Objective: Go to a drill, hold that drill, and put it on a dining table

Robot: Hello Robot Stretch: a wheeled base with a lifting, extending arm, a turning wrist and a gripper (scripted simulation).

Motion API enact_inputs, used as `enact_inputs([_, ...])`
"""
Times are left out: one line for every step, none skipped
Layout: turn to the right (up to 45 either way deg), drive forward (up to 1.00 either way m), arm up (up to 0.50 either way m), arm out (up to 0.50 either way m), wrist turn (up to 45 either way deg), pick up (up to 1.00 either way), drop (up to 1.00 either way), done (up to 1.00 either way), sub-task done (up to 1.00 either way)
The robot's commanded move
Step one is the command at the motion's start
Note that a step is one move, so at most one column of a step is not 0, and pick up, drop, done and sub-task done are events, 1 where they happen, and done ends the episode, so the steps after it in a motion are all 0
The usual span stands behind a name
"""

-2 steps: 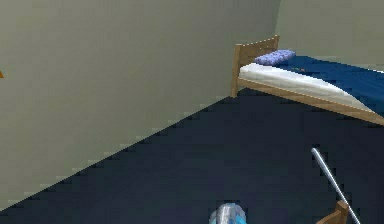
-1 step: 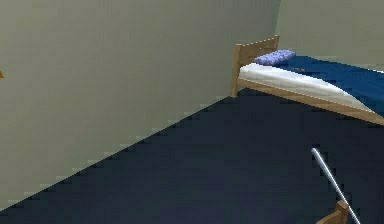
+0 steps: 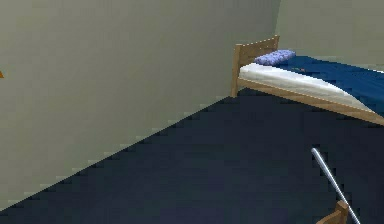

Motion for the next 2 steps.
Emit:
enact_inputs([0.0, 0.0, 0.0, 0.0, 45.0, 0.0, 0.0, 0.0, 0.0])
enact_inputs([0.0, 0.0, 0.0, 0.0, 45.0, 0.0, 0.0, 0.0, 0.0])
